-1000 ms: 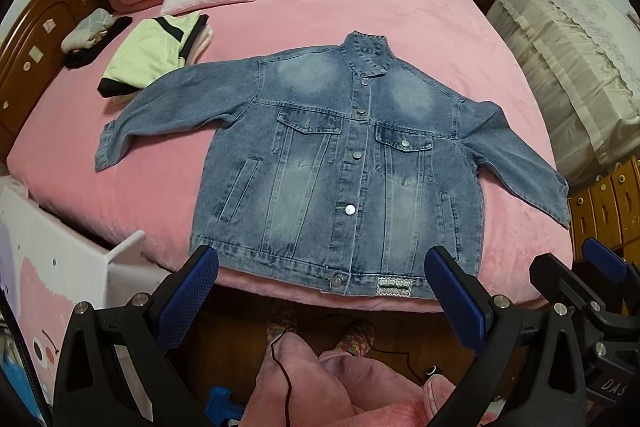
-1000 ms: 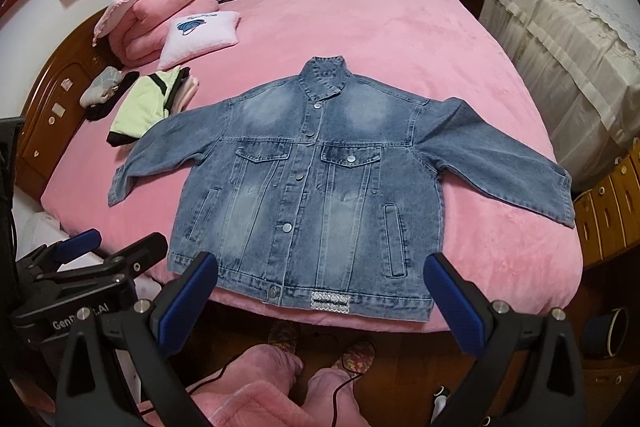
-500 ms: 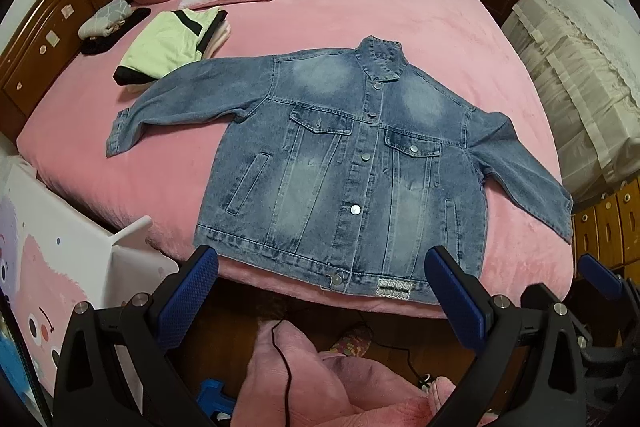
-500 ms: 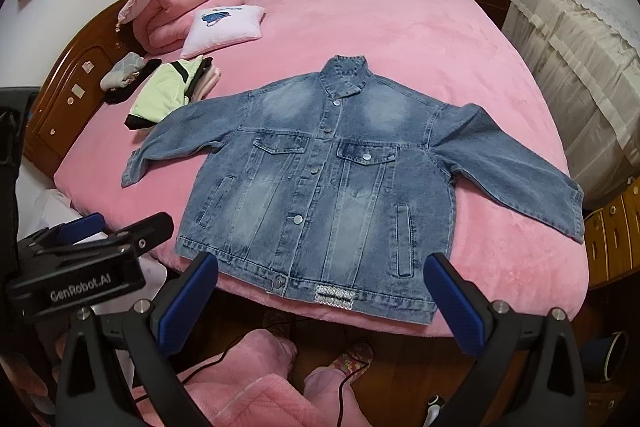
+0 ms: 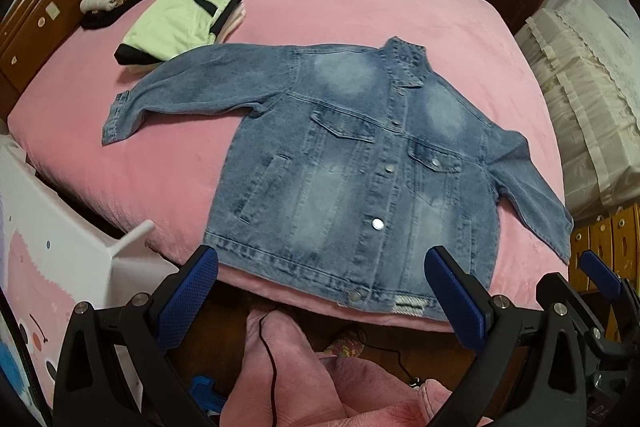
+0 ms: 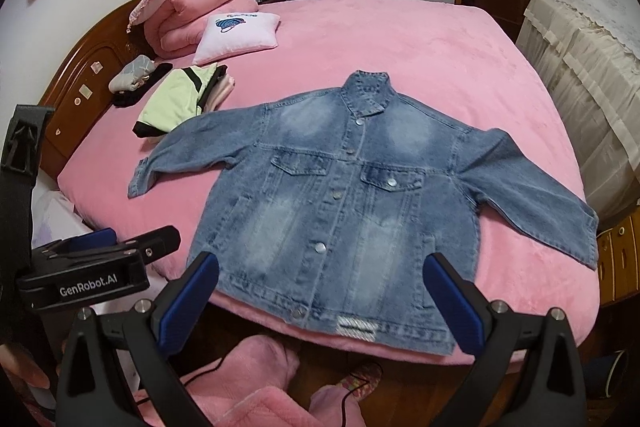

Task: Fold large clothes
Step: 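Grasp the denim jacket's sleeve cuff with the left gripper and lift it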

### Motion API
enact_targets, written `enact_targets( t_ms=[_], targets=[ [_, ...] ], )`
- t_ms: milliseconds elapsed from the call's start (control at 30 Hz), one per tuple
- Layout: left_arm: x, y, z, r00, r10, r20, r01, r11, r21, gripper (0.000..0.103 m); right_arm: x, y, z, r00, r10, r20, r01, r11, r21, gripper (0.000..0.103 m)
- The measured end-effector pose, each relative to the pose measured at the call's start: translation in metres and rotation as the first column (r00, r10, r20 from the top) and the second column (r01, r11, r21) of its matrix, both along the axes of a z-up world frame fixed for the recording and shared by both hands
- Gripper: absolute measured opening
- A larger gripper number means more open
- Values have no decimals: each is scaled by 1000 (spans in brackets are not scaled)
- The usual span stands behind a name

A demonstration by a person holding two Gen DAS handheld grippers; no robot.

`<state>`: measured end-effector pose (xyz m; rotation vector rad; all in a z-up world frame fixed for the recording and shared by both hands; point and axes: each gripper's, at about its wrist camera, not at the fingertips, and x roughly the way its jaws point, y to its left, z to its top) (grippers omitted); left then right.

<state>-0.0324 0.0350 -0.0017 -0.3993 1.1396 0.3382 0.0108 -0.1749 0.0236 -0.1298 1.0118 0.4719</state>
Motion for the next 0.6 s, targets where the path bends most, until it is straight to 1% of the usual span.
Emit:
enact_targets(
  t_ms=[100, 167, 200, 300, 333, 367, 433, 500, 533, 567, 600],
  targets=[
    [12, 29, -3, 1000, 3, 4, -3, 1000, -28, 102, 9, 24, -1, 1000, 8, 11, -8, 1000, -7, 101],
    [21, 50, -8, 1000, 2, -7, -2, 999, -42, 102, 18, 44, -3, 1000, 9, 17, -9, 1000, -7, 100],
    [27, 64, -13, 1000, 4, -18, -5, 998, -61, 102, 22, 54, -4, 1000, 10, 19, -10, 1000, -10, 100],
    [40, 112, -34, 997, 44, -70, -53, 989, -135, 102, 37, 96, -16, 1000, 29, 9, -28, 997, -76, 100],
    [43, 134, -44, 993, 71, -96, -85, 984, -159, 102, 40, 108, -21, 999, 38, 5, -38, 994, -99, 100],
    [44, 147, -50, 990, 89, -110, -107, 980, -168, 102, 43, 125, -28, 999, 54, -7, -54, 990, -130, 100],
    [45, 197, -75, 973, 167, -159, -195, 963, -186, 102, 48, 154, -42, 995, 86, -51, -93, 980, -173, 100],
    [44, 238, -98, 950, 240, -203, -278, 941, -192, 102, 49, 177, -54, 989, 111, -97, -129, 970, -205, 100],
    [43, 259, -110, 935, 277, -223, -321, 926, -197, 102, 49, 191, -61, 984, 126, -123, -151, 963, -223, 100],
    [40, 283, -125, 914, 324, -245, -376, 903, -208, 102, 48, 199, -66, 980, 138, -140, -168, 958, -234, 100],
    [36, 314, -144, 882, 387, -269, -449, 865, -226, 102, 46, 211, -72, 974, 156, -162, -193, 949, -250, 100]
  ],
)
